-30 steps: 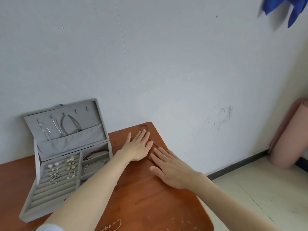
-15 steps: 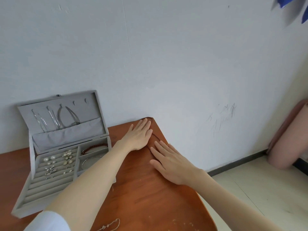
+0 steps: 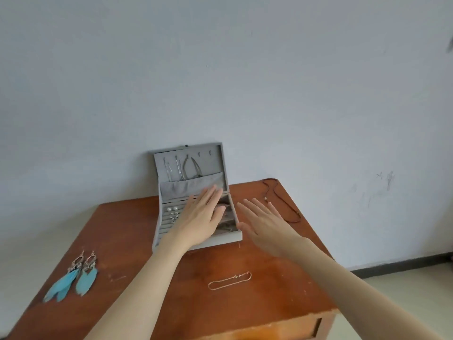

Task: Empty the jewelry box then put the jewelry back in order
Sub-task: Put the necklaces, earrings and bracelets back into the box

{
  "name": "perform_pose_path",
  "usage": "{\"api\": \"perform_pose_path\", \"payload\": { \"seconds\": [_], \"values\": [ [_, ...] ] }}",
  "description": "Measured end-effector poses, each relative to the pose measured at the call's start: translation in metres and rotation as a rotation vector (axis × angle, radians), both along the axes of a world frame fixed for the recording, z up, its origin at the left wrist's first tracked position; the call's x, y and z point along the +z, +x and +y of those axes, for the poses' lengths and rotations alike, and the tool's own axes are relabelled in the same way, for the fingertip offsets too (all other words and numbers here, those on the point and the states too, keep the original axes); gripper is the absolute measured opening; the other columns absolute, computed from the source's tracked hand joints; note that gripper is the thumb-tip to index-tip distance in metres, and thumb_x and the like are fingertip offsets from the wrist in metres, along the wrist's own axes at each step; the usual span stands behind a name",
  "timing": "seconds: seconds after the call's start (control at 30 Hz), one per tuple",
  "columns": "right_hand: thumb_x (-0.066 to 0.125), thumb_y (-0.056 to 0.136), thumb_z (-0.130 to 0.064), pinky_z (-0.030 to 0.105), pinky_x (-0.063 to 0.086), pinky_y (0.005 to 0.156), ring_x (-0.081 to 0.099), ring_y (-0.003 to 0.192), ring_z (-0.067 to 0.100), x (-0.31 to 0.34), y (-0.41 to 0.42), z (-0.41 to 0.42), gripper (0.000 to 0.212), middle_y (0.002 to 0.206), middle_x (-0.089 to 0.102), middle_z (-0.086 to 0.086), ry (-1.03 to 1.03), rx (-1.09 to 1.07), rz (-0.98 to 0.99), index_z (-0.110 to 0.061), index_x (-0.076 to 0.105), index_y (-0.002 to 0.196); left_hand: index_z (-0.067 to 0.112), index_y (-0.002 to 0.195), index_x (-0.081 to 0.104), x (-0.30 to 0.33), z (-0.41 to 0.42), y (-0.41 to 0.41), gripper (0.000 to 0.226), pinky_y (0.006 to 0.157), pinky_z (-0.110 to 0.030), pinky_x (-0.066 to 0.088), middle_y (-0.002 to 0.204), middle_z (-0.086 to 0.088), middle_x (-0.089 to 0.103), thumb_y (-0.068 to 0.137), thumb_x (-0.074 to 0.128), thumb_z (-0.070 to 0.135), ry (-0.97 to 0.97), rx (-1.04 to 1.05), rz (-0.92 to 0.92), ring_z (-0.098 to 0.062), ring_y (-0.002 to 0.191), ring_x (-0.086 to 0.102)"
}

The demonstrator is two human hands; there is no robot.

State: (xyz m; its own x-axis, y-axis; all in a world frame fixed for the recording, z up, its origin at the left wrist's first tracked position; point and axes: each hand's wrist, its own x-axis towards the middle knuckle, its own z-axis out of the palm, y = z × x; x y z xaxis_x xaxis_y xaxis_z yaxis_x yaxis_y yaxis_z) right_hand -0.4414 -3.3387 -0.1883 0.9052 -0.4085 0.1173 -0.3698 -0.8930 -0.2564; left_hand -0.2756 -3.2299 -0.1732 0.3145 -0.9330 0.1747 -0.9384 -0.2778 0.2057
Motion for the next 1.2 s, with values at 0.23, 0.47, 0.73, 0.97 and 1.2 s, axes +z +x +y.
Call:
{"api": "perform_pose_path", "payload": {
  "seconds": [0.23,0.47,0.73,0.97,1.2],
  "values": [
    [0.031,0.098,-0.045,0.041,0.002,0.118,0.008,0.144,0.017,-0.002,0.059,0.079,0.056,0.155,0.021,0.000,0.013,0.133,-0.055,-0.021,0.017,0.147,0.025,0.147,0.015,-0.017,0.130,0.047,0.053,0.115,-0.032,0.013,0.154,0.004,0.018,0.098,0.030,0.037,-0.024,0.159,0.012,-0.012,0.142,0.015],
    [0.033,0.098,-0.041,0.037,0.010,0.118,0.021,0.141,0.020,-0.005,0.130,0.138,0.053,0.151,0.029,0.004,0.013,0.254,-0.067,-0.018,0.024,0.145,0.021,0.144,0.028,-0.030,0.210,0.103,0.048,0.109,-0.028,0.027,0.149,0.003,0.032,0.098,0.037,0.029,-0.046,0.395,0.075,-0.013,0.136,0.030],
    [0.037,0.097,-0.035,0.044,0.034,0.105,0.039,0.127,0.029,-0.012,0.209,0.170,0.047,0.138,0.045,0.011,0.047,0.241,0.026,-0.014,0.035,0.139,0.014,0.138,0.039,-0.039,0.233,0.164,0.043,0.102,-0.033,0.039,0.134,-0.007,0.049,0.096,0.044,0.019,-0.115,0.580,0.206,-0.022,0.121,0.047],
    [0.045,0.094,-0.030,0.043,0.040,0.098,0.049,0.113,0.028,-0.029,0.265,0.189,0.038,0.121,0.055,0.010,0.263,0.157,-0.045,-0.013,0.053,0.127,0.011,0.121,0.059,-0.050,0.210,0.195,0.033,0.090,-0.029,0.041,0.115,-0.008,0.057,0.091,0.055,0.023,-0.116,0.619,0.267,-0.022,0.105,0.054],
    [0.057,0.086,-0.033,0.038,0.034,0.092,0.053,0.104,0.021,-0.038,0.293,0.194,0.020,0.106,0.065,0.000,0.357,0.080,-0.081,-0.021,0.068,0.098,0.014,0.089,0.071,-0.057,0.212,0.191,0.009,0.077,-0.021,0.039,0.094,-0.001,0.068,0.085,0.063,0.013,-0.305,0.610,0.314,-0.008,0.082,0.053]
  ]
}}
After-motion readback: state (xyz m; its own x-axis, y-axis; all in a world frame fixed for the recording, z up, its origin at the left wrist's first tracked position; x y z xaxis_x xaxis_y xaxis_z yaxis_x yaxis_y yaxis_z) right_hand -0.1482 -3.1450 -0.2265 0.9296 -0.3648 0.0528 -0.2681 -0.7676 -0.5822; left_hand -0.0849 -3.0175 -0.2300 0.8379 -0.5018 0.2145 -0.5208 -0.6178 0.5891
